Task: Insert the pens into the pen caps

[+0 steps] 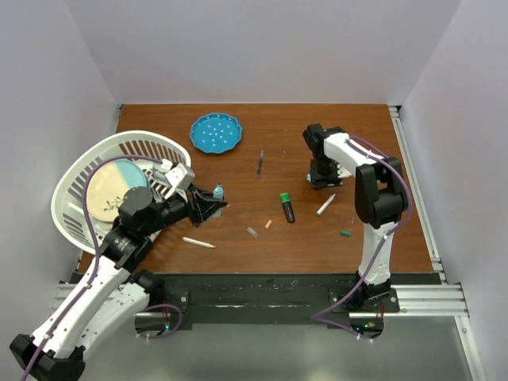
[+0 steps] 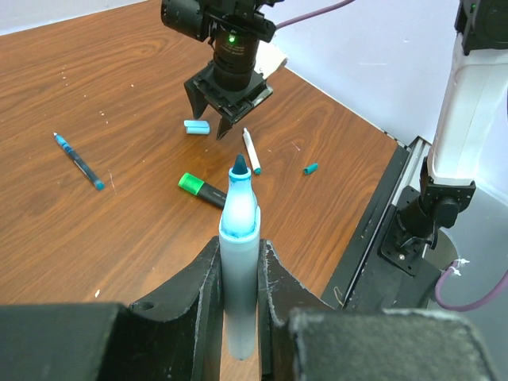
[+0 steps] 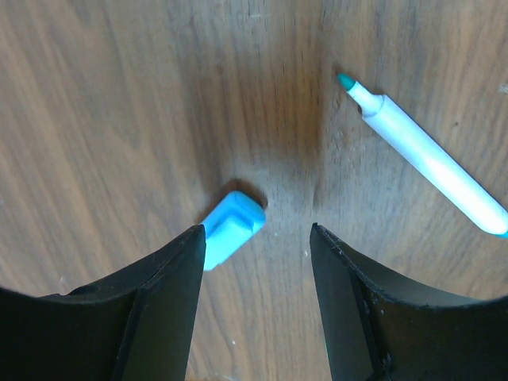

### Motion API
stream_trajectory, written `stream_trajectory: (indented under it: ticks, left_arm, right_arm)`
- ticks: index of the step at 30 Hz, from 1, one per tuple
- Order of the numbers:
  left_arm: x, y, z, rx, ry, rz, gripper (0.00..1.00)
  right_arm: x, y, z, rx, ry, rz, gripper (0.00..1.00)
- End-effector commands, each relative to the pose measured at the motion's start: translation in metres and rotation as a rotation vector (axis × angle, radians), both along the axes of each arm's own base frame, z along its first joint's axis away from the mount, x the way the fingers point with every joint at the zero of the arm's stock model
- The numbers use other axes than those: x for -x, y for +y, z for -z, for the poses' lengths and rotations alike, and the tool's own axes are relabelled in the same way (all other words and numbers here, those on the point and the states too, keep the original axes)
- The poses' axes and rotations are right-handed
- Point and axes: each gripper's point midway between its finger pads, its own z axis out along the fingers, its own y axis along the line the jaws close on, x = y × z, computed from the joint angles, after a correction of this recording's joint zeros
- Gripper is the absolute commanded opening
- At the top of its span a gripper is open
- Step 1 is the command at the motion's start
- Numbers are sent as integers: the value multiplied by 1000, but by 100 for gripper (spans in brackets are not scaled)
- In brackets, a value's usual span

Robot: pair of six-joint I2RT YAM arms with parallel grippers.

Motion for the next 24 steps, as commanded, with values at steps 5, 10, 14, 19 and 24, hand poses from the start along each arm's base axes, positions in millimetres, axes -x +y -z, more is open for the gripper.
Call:
stream_trajectory:
  ticks: [5,10,14,19,24]
  left_arm:
    - [-1,-2,-13,17,-72,15,0]
    - [-1,-2,-12,15,-71,12,0]
    - [-2,0,-13,16,-76,5,0]
    - [-3,0,-13,13,-74,0,0]
    - [-3,2,-16,19,-83,-11,0]
  right_arm:
    - [-8,4,13,-48,19,62,59]
    - [-10,13,19,-84,52,48,56]
    - [-12,13,15,-80,57,29,51]
    - [-11,4,11,-25,61,-64,39]
    - [27,-14,26,56,173,-162,28]
